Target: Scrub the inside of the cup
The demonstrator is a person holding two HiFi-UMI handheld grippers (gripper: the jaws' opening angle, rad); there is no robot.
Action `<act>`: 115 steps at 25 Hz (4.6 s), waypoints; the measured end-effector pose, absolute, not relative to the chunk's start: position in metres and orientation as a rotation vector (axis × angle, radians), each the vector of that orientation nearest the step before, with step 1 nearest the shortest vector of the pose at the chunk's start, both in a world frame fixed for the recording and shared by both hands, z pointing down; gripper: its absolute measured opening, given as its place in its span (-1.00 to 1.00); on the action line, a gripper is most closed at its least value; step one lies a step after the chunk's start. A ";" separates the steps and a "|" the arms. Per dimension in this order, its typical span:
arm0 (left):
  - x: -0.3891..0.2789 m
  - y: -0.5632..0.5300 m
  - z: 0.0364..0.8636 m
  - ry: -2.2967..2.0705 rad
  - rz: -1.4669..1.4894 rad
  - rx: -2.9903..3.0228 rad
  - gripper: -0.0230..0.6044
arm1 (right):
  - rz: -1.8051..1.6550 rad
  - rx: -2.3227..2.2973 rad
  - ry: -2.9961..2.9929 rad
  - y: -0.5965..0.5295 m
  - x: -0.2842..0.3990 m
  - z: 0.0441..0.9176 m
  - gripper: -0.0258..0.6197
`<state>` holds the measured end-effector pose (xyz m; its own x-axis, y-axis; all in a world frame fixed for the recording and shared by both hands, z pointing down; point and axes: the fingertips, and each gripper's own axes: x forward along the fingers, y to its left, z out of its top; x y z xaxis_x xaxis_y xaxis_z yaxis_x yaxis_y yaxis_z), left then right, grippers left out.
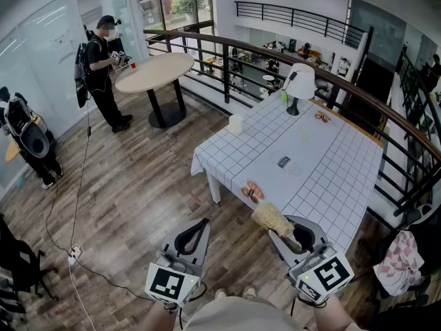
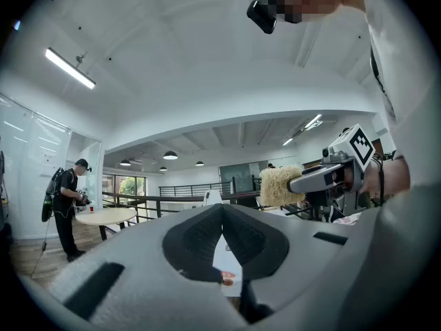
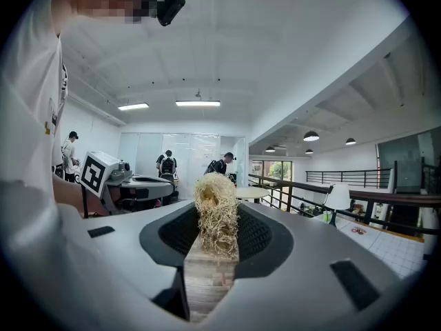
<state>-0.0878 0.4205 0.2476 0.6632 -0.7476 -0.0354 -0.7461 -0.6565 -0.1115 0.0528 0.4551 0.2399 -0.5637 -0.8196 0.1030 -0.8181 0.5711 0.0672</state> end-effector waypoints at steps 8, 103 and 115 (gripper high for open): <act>-0.088 0.414 0.247 1.286 -0.080 -2.763 -0.88 | -0.007 1.405 -2.693 0.443 0.049 0.239 -0.50; -0.091 -0.102 0.282 0.991 0.058 -2.965 -0.88 | 0.114 1.669 -2.507 -0.074 0.018 0.294 -0.48; -0.064 -0.148 0.282 0.906 0.000 -2.998 -0.88 | 0.182 1.766 -2.459 -0.117 0.054 0.286 -0.48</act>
